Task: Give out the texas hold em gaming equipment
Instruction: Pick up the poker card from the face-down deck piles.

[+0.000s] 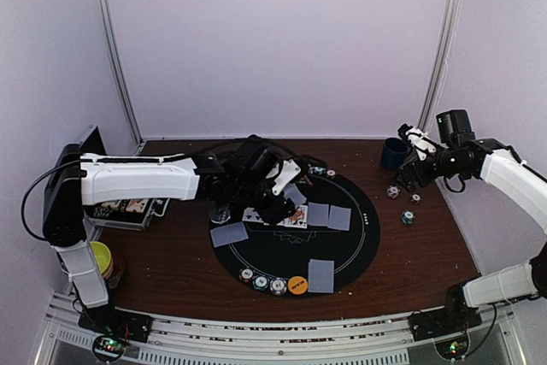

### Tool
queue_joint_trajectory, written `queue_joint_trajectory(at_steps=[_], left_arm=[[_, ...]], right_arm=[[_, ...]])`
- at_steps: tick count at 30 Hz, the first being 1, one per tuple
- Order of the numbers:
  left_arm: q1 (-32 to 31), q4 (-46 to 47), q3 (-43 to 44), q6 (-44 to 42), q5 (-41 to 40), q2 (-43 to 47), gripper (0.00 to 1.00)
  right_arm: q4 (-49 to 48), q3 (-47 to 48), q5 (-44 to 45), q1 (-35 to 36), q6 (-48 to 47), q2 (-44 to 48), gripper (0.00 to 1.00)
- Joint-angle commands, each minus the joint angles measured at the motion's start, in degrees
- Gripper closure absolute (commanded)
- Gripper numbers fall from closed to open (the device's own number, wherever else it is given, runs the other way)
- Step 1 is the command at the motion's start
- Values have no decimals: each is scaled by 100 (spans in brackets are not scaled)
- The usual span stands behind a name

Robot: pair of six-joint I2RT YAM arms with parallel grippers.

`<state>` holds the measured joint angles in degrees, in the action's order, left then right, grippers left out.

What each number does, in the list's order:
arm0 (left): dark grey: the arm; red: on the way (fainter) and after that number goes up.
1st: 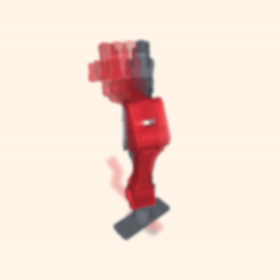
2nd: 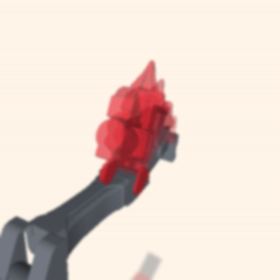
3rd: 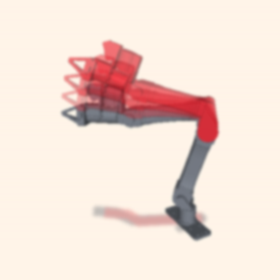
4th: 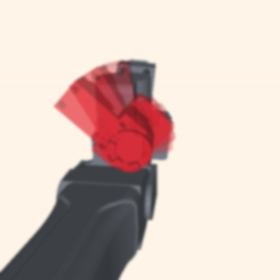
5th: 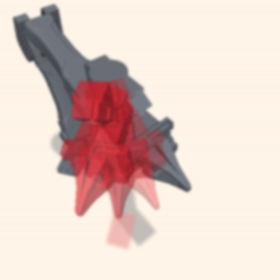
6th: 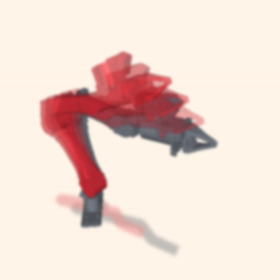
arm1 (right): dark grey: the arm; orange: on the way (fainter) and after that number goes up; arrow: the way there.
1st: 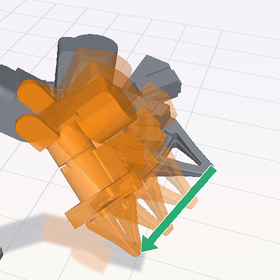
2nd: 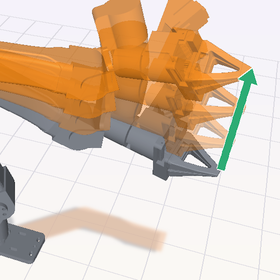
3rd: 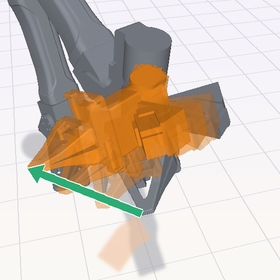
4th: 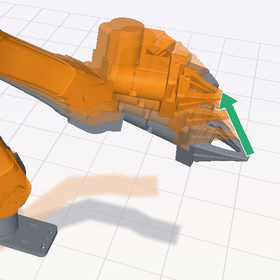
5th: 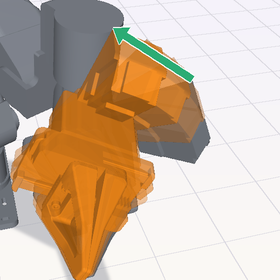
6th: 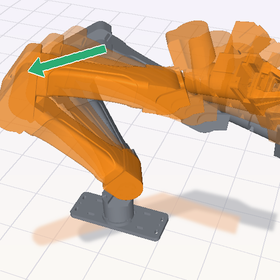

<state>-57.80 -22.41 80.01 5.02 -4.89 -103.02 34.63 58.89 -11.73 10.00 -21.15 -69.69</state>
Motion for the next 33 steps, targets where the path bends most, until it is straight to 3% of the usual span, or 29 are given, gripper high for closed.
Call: queue_joint_trajectory(at_steps=[1,7,12,16,24,33], left_arm=[[-211,278,706,-200,104,-482,41],[-442,457,1204,-309,106,-917,41],[-624,517,1455,-437,127,-1149,41],[-753,635,1547,-517,189,-1288,41],[-975,666,1830,-666,207,-1517,41],[-1082,741,1861,-690,277,-1528,41]], right_arm=[[261,134,-1842,-620,-15,-27,0],[1918,833,-4348,-1203,-700,-1148,0],[4281,1490,-5908,-1228,-2757,-2183,0],[4306,1512,-6149,-1056,-3077,-2279,0],[4070,1474,-6307,-469,-2716,-2154,4],[1813,895,-5823,31,-435,-1920,8]])
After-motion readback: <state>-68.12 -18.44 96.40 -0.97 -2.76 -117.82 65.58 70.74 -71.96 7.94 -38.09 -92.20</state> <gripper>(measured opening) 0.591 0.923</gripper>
